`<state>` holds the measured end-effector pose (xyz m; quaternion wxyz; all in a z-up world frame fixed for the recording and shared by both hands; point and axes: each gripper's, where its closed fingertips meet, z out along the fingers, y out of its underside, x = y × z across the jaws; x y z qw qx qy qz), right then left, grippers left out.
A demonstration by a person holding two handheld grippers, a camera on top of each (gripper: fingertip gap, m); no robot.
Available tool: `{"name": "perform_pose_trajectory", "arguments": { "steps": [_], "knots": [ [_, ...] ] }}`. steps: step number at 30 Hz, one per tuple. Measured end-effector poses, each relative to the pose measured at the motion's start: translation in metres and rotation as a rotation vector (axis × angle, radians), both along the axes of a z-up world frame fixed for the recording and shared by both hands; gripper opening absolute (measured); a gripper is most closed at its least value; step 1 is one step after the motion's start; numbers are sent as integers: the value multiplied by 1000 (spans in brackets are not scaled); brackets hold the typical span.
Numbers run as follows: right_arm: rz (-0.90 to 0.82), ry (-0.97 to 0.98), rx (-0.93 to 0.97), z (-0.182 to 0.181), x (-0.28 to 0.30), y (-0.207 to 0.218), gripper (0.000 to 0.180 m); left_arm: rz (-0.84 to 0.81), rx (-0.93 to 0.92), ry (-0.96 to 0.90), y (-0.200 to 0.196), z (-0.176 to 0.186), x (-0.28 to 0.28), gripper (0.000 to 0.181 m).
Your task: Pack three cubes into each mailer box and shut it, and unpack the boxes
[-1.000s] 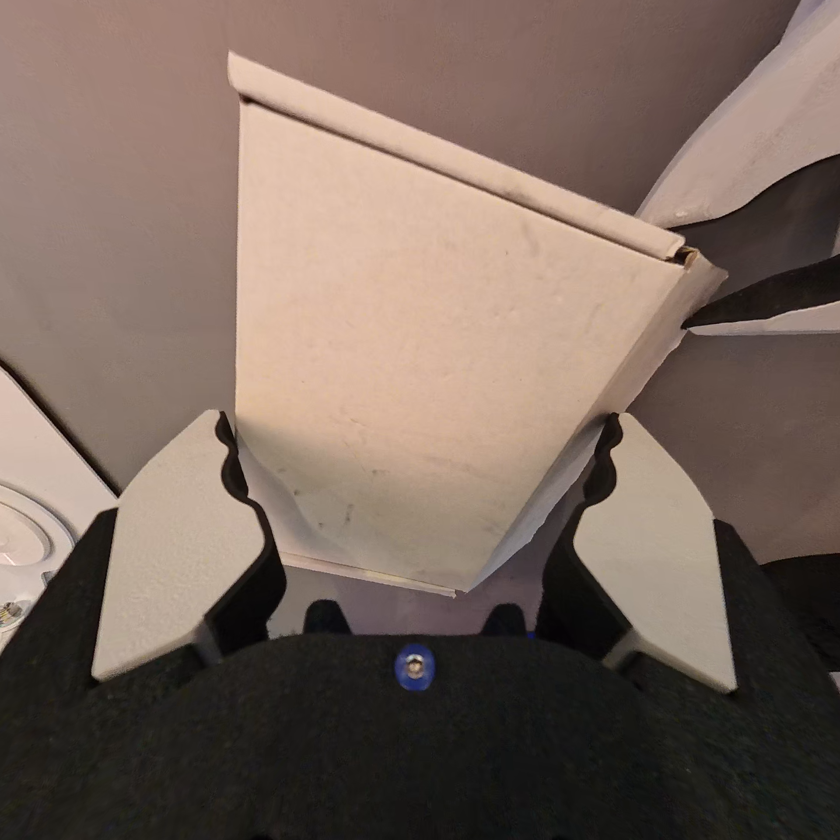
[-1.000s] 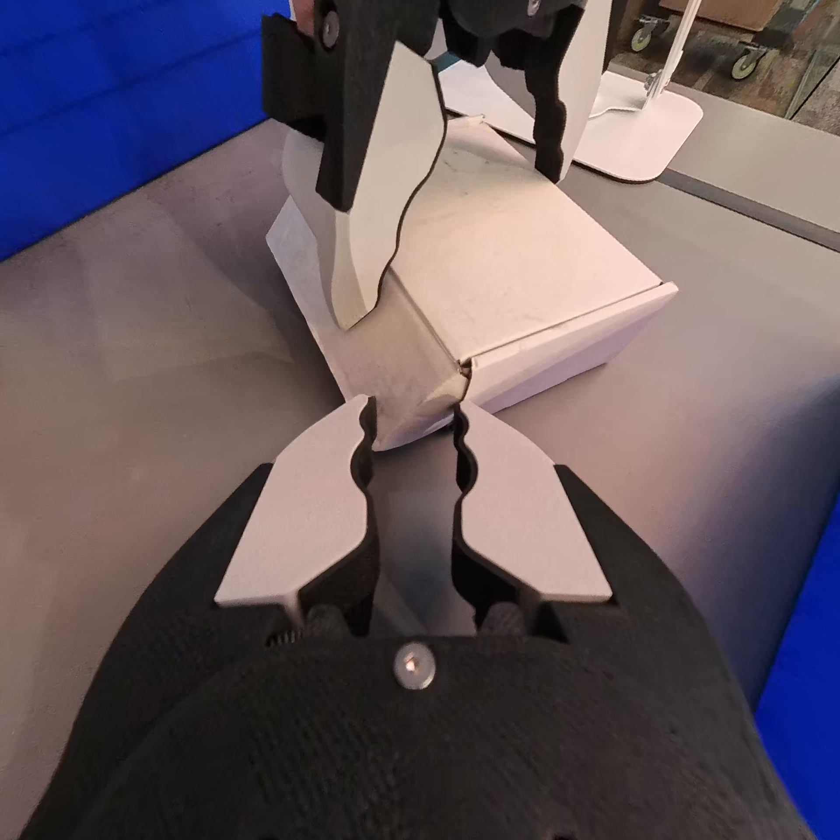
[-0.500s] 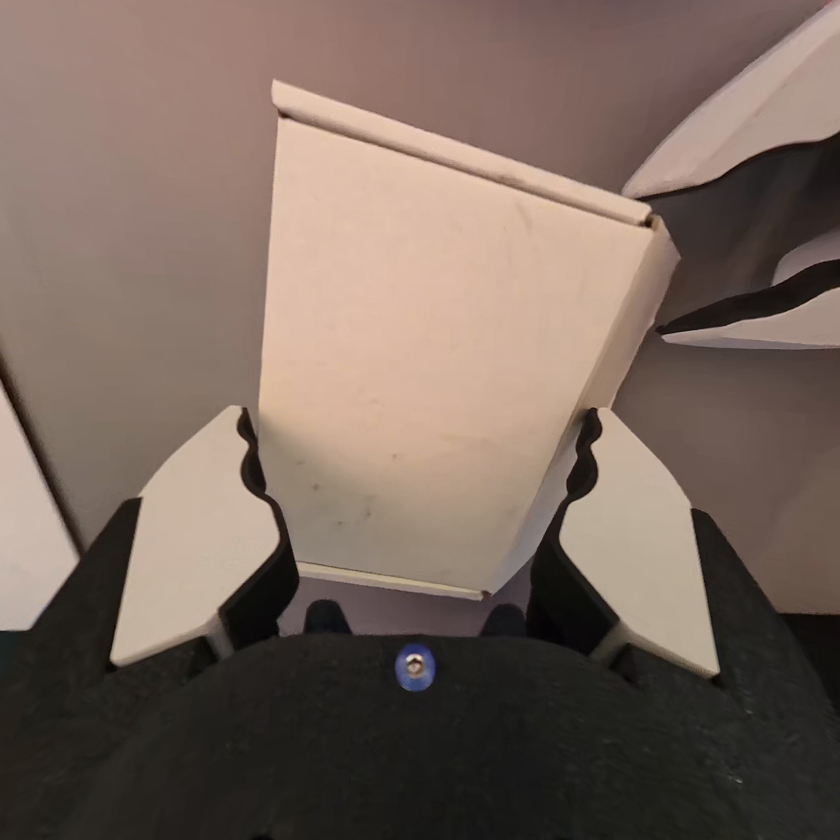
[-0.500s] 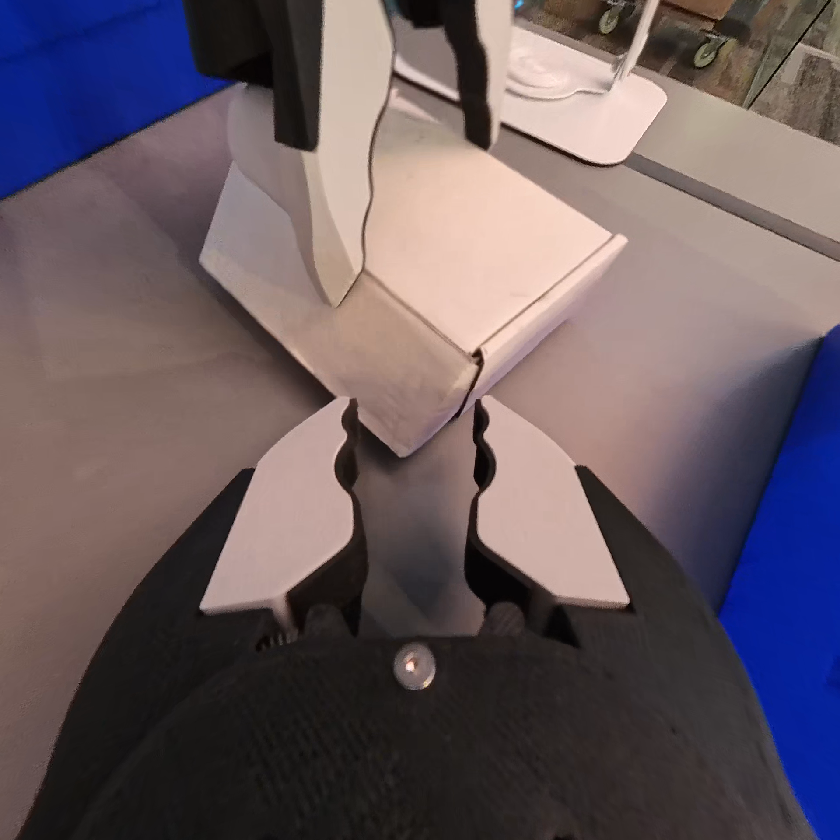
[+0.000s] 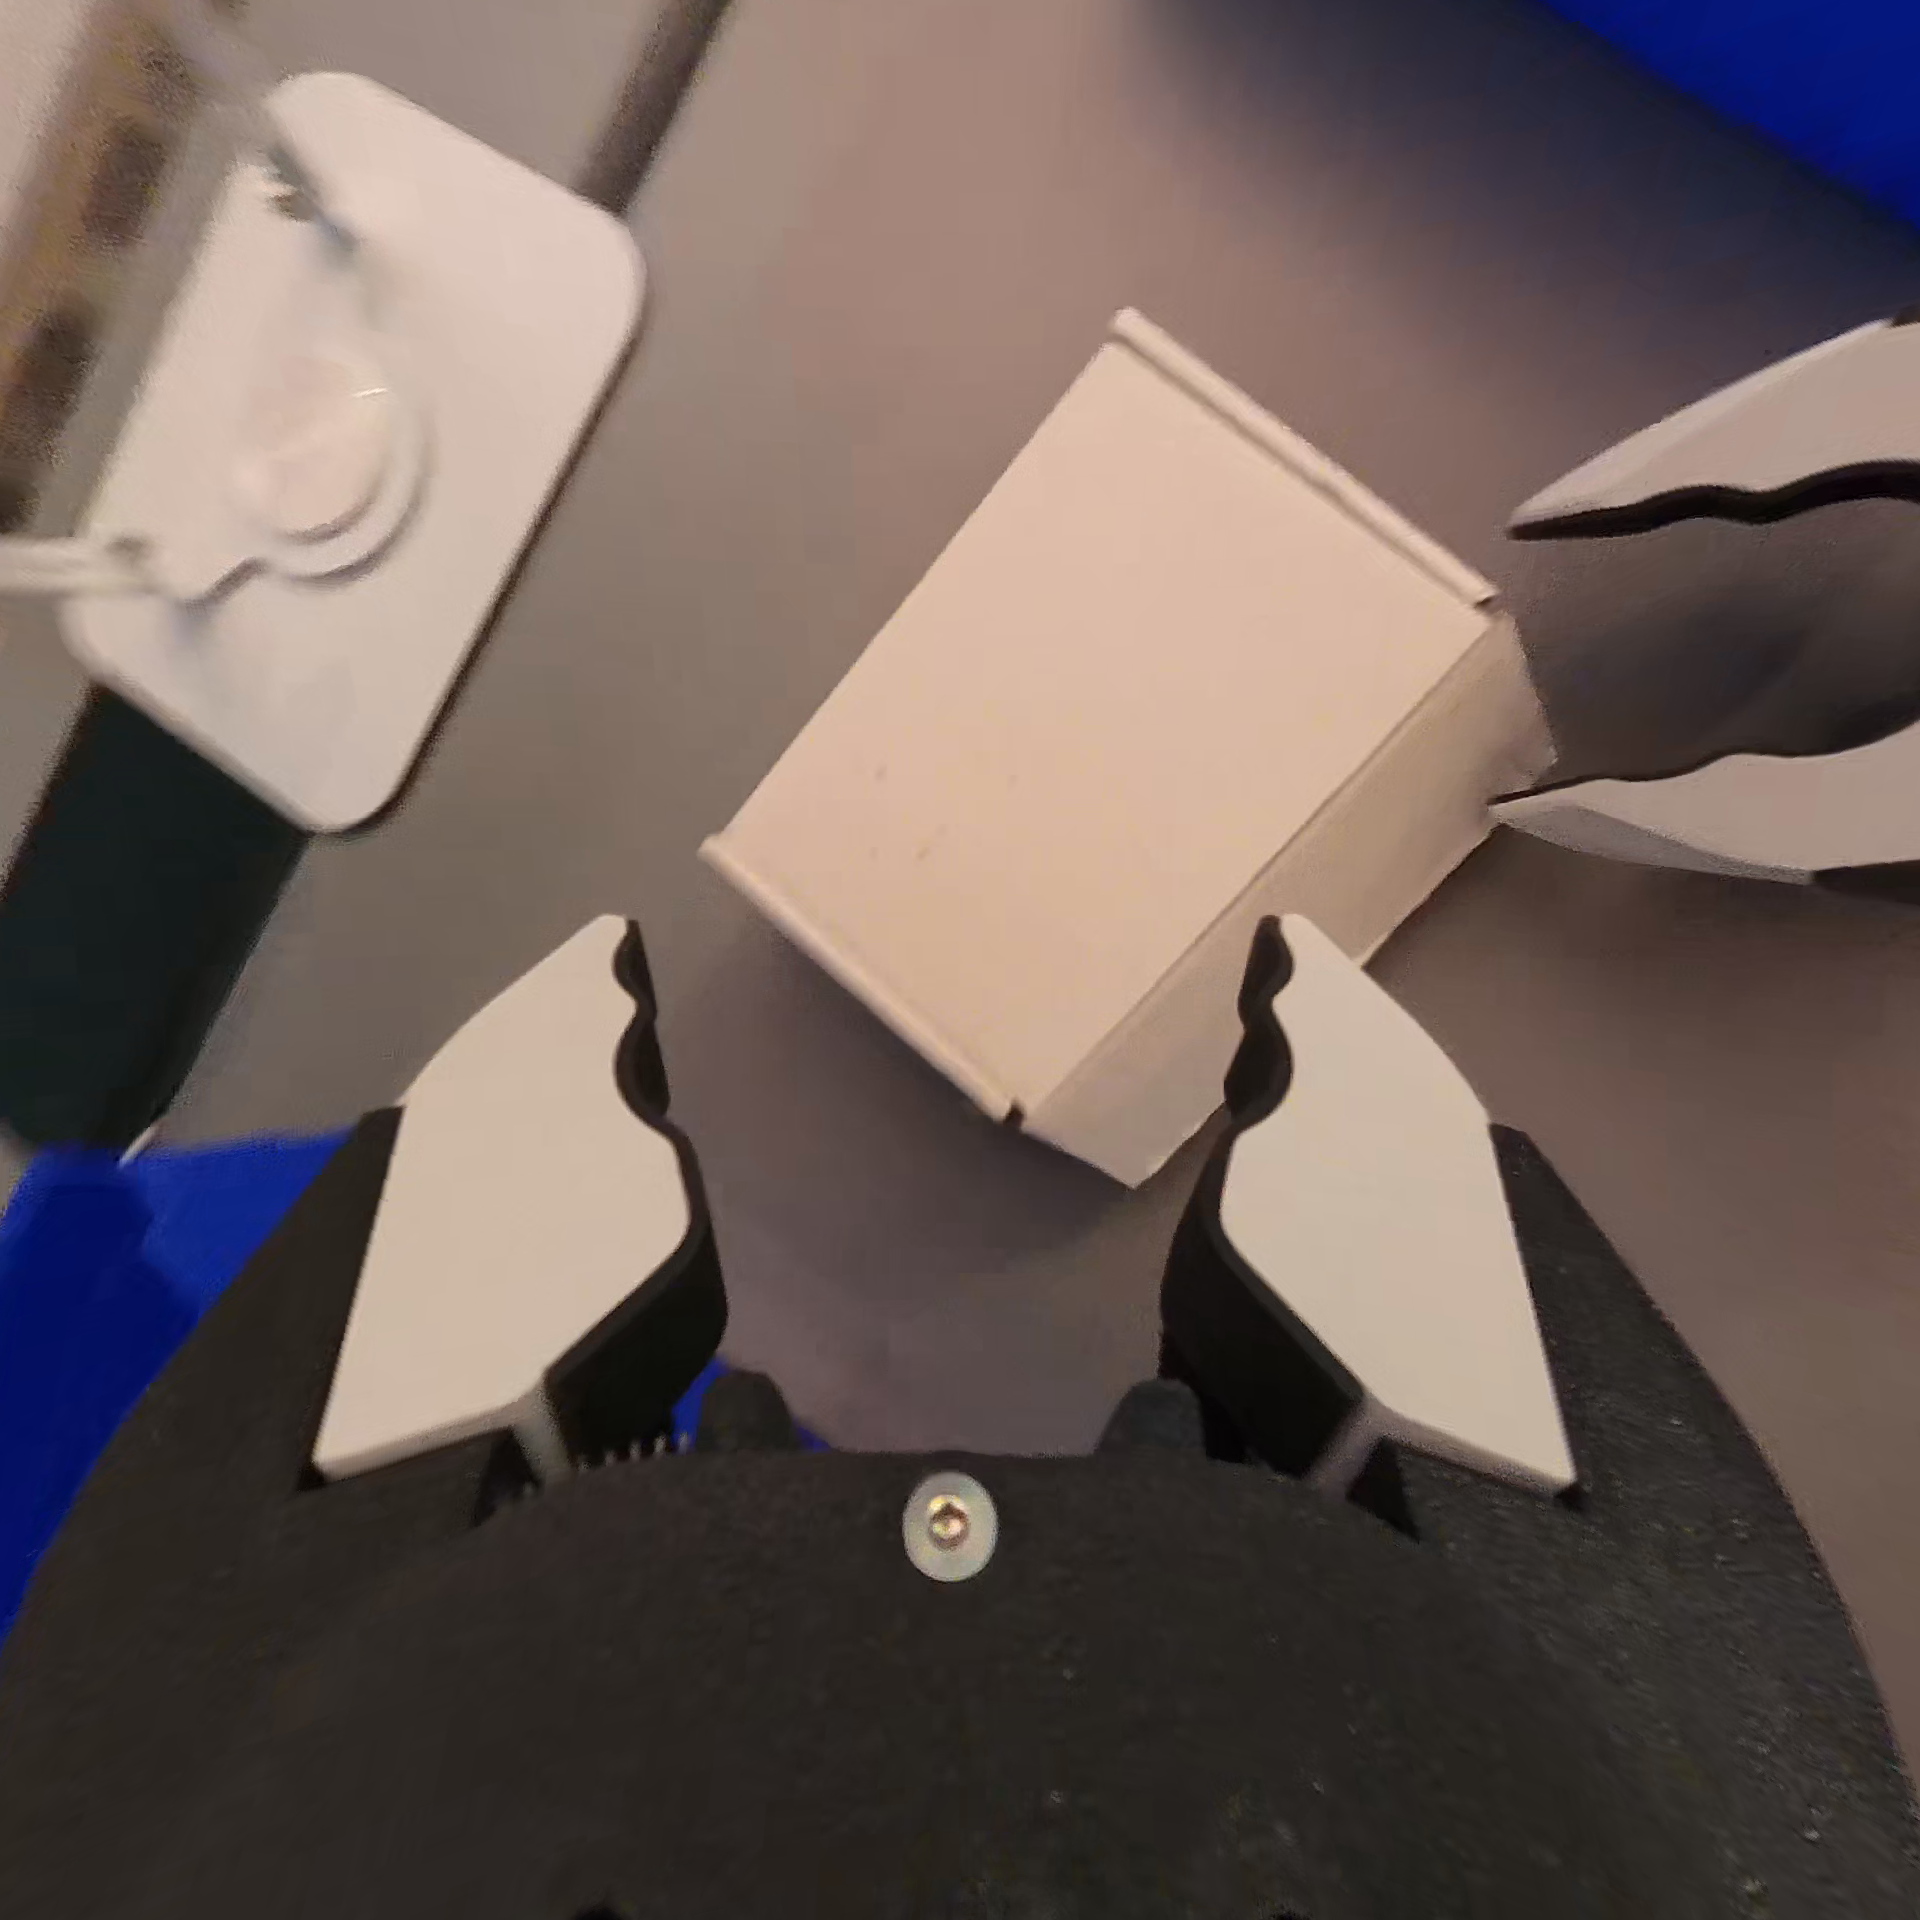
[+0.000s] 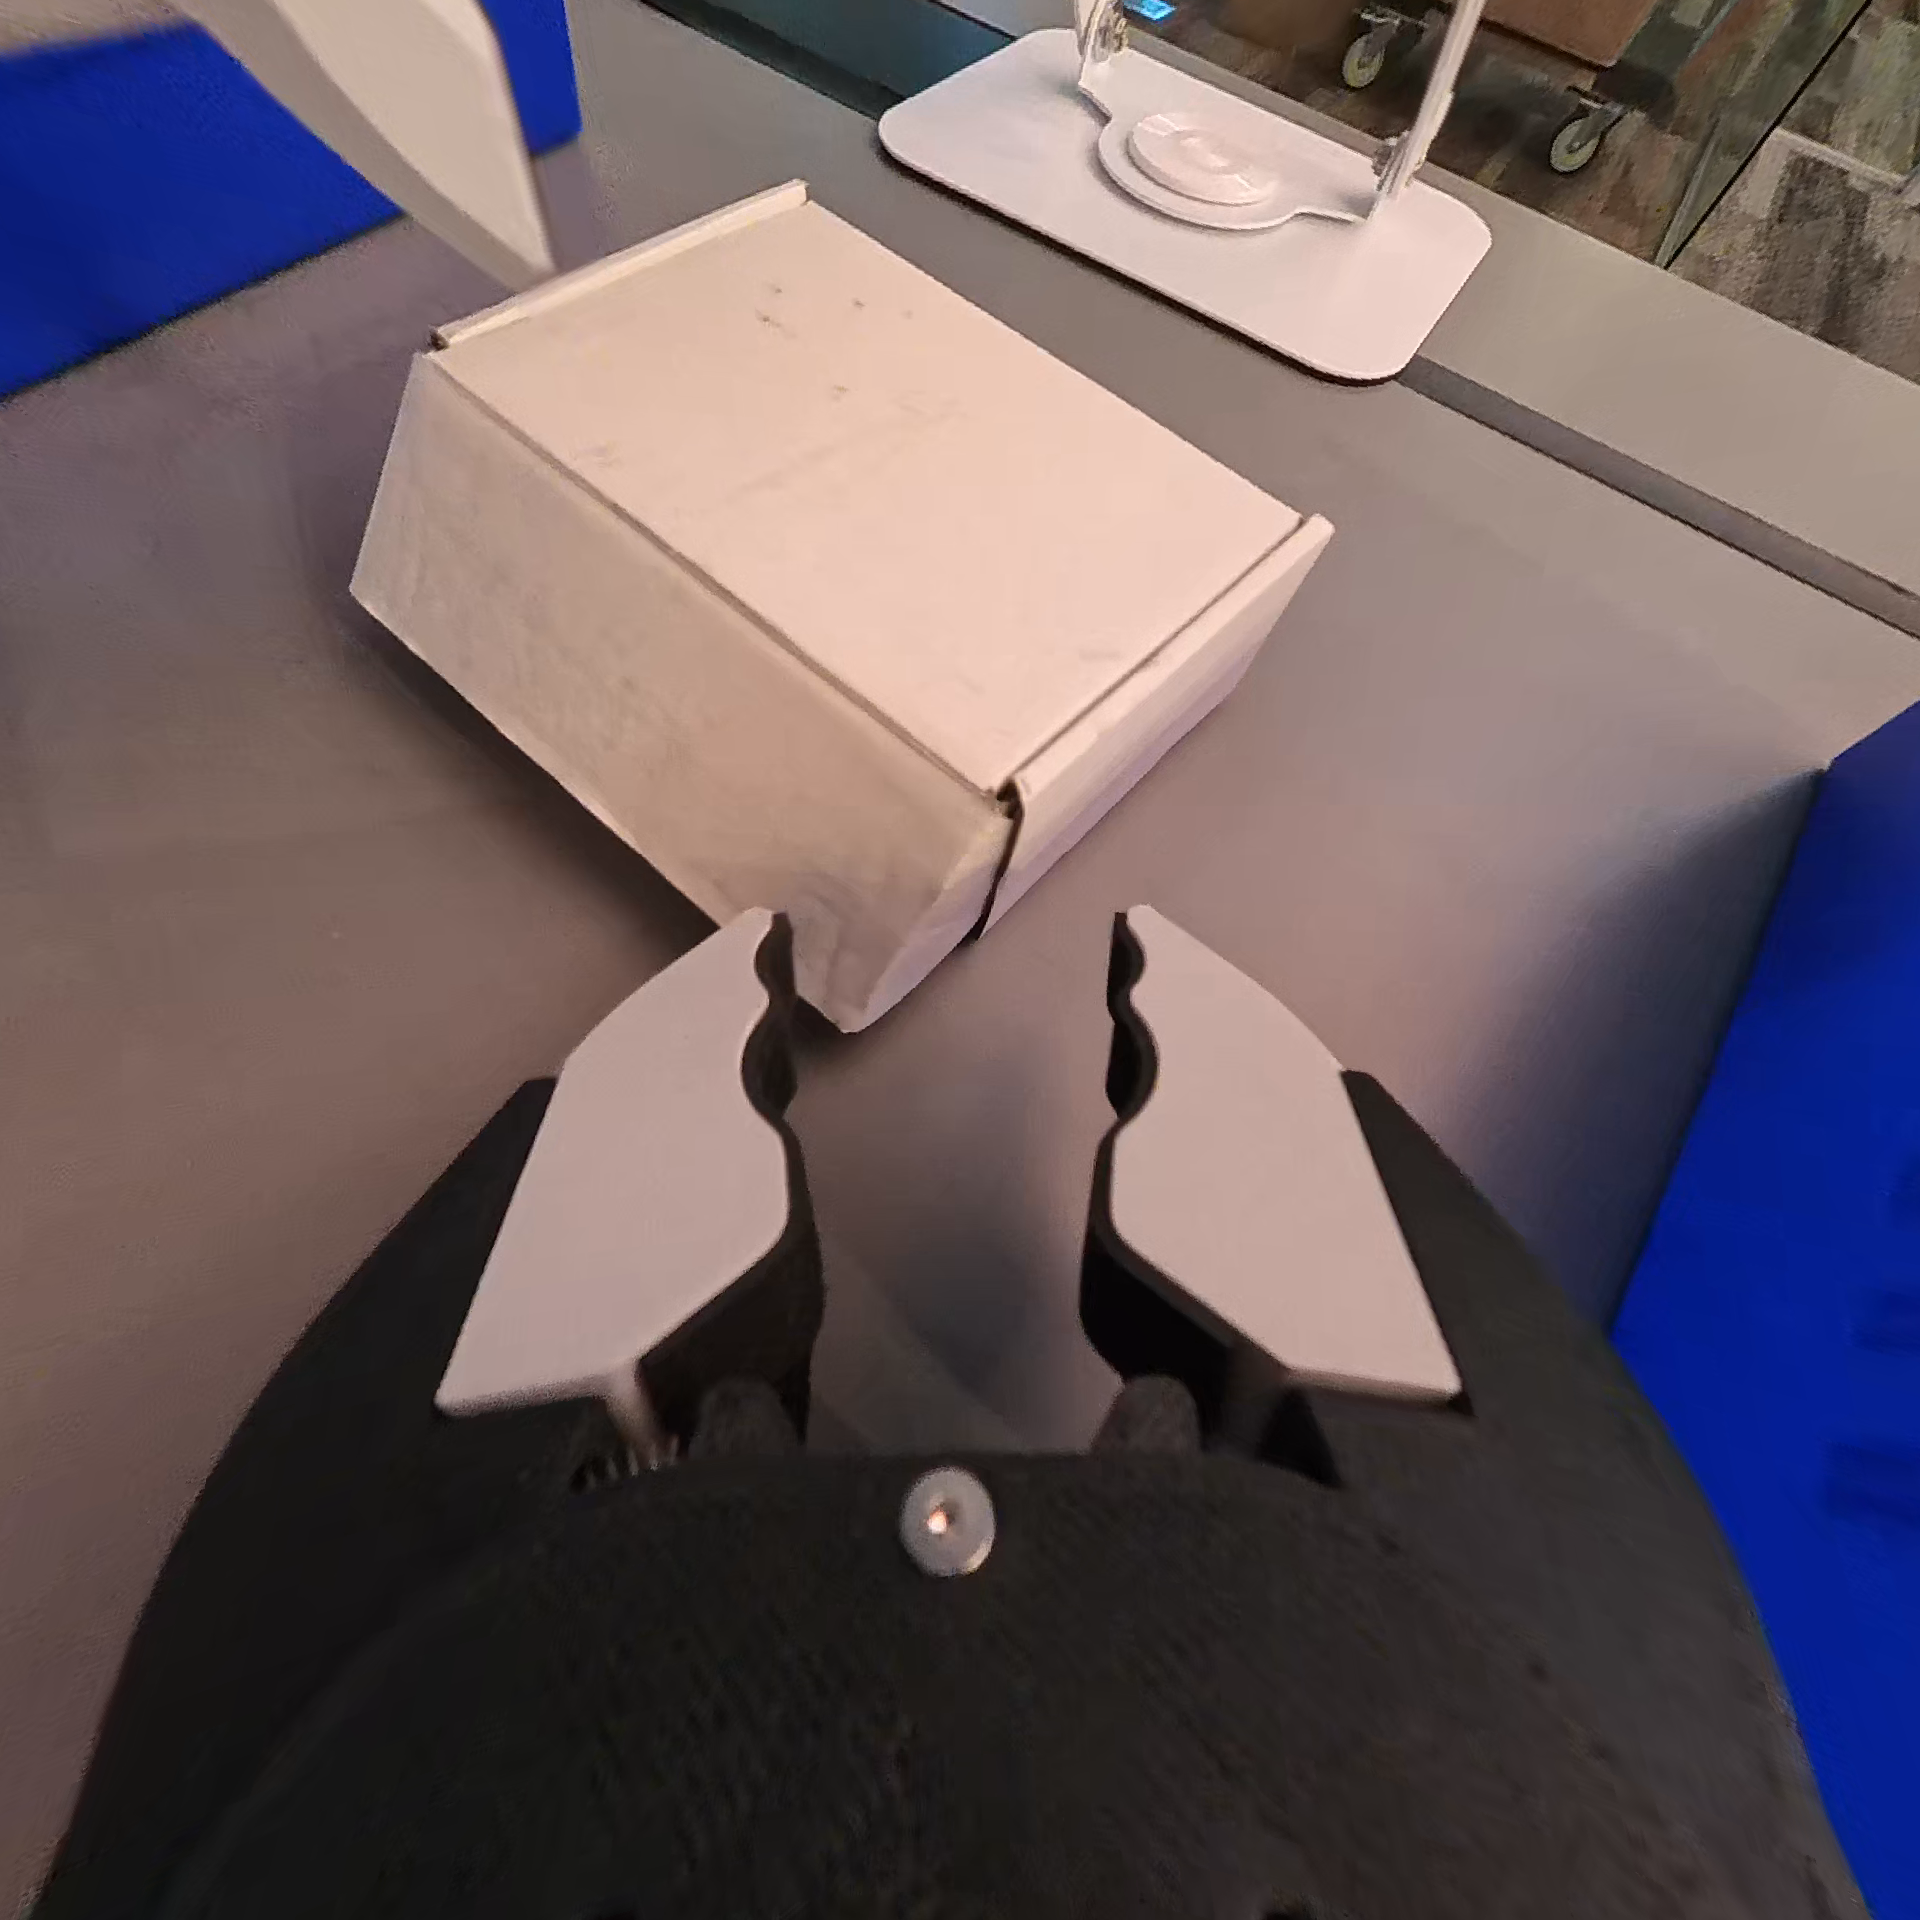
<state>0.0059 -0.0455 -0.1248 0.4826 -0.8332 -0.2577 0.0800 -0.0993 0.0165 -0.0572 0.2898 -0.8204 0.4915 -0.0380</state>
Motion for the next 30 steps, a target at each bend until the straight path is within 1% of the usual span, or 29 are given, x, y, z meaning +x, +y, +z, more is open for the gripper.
{"name": "perform_pose_trajectory", "arguments": {
  "steps": [3,5,6,8,10,13,18,21,25,30],
  "knots": [
    [23,-42,21,-1,-4,-2,65,83,210,6,-20,12,-25,100],
    [37,-94,54,-1,-7,-3,70,117,289,16,-38,5,-37,93],
    [46,-121,72,-1,-9,-3,74,127,289,13,-48,-4,-39,92],
    [62,-188,111,-3,-12,-6,82,126,217,-10,-69,-29,-37,93],
    [56,-251,169,-1,-13,-6,83,131,176,17,-77,-51,-39,95],
    [53,-293,223,3,-17,-4,83,171,216,72,-71,-65,-47,94],
    [9,-346,265,6,-15,5,83,217,208,51,-58,-76,-46,92],
    [23,-318,255,4,-17,6,71,213,189,38,-55,-84,-44,89],
    [12,-288,240,5,-14,7,65,212,235,23,-47,-83,-42,88],
    [6,-220,235,12,-13,5,58,193,223,-47,-40,-86,-34,74]
  ]
}}
